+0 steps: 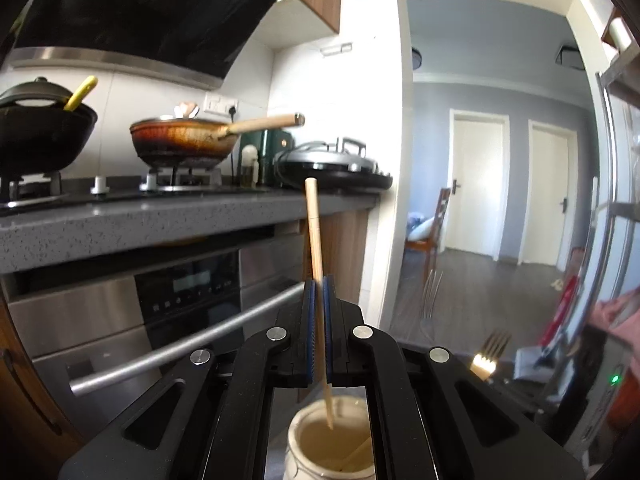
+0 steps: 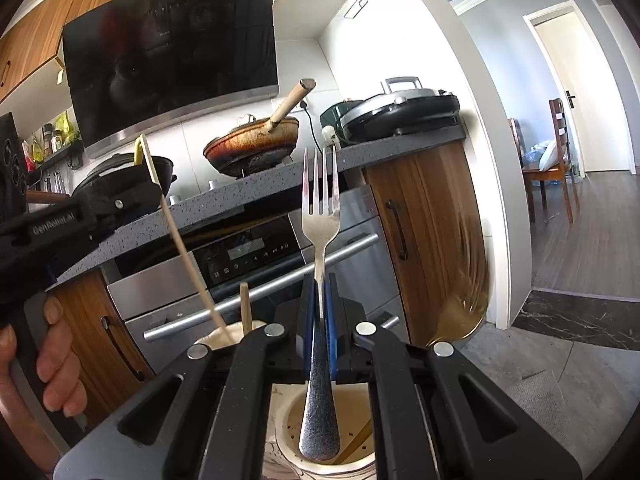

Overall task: Organize utensils
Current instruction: 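Drop chopstick into tall cup with left tool while right drops silver fork in small cup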

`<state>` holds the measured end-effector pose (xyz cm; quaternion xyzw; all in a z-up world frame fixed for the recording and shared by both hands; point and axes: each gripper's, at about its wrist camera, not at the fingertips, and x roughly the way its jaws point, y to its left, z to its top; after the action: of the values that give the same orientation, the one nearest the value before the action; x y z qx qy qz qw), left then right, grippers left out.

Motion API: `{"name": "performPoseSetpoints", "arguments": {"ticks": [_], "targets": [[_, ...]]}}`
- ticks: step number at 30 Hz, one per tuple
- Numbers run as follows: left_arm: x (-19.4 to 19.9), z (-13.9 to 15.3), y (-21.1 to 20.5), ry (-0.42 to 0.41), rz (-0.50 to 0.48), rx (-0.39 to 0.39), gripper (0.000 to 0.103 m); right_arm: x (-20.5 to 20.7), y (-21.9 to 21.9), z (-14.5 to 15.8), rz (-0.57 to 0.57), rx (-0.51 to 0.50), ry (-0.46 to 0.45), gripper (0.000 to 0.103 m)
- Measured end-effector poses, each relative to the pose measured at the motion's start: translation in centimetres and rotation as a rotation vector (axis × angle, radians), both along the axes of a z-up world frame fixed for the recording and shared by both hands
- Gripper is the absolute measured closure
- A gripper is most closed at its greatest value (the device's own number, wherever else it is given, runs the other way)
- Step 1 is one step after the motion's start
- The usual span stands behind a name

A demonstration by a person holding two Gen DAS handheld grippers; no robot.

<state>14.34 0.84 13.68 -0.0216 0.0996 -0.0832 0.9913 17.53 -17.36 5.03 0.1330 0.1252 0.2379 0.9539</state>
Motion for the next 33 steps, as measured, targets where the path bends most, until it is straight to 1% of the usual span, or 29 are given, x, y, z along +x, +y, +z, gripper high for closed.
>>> {"name": "performPoseSetpoints", "arguments": {"ticks": [3, 5, 8, 12, 14, 18, 20, 22, 27, 30, 33], "targets": [[0.3, -1.5, 0.1, 0.066, -0.012, -0.006, 0.099, -0.4, 0.0, 0.1, -0.020, -0.013, 0.007, 0.098], [0.0, -2.3, -0.1, 0.086, -0.021, 0.009, 0.099, -0.8, -0.1, 0.2, -0.015, -0.008, 0.012, 0.098], [-0.4, -3.0, -0.4, 0.107, -0.031, 0.027, 0.099, -1.5, 0.0, 0.2, -0.035, -0.032, -0.005, 0.098], [-1.2, -3.9, -0.5, 0.136, -0.040, 0.035, 0.099, -2.0, -0.5, -0.3, -0.049, -0.022, 0.023, 0.098], [-1.3, -4.5, -0.6, 0.157, -0.034, 0.041, 0.099, -2.6, -0.5, -0.5, -0.064, -0.042, 0.019, 0.098], [-1.2, -5.4, -0.6, 0.210, -0.035, 0.033, 0.099, -3.0, -0.4, -1.0, -0.051, -0.068, 0.048, 0.098], [-1.1, -5.9, -0.8, 0.231, -0.035, 0.047, 0.099, -3.1, -0.3, -1.3, -0.043, -0.087, 0.065, 0.097], [-1.2, -6.2, -0.9, 0.242, -0.034, 0.054, 0.099, -3.1, -0.1, -1.8, -0.038, -0.119, 0.082, 0.097], [-1.3, -7.0, -1.0, 0.266, -0.025, 0.064, 0.099, -3.0, -0.3, -2.4, -0.020, -0.145, 0.115, 0.097], [-1.4, -7.1, -1.0, 0.269, -0.020, 0.066, 0.094, -2.9, -0.4, -2.7, -0.011, -0.152, 0.124, 0.097], [-1.6, -7.0, -1.0, 0.261, -0.013, 0.078, 0.085, -2.8, -0.3, -2.7, -0.003, -0.161, 0.132, 0.097]]}}
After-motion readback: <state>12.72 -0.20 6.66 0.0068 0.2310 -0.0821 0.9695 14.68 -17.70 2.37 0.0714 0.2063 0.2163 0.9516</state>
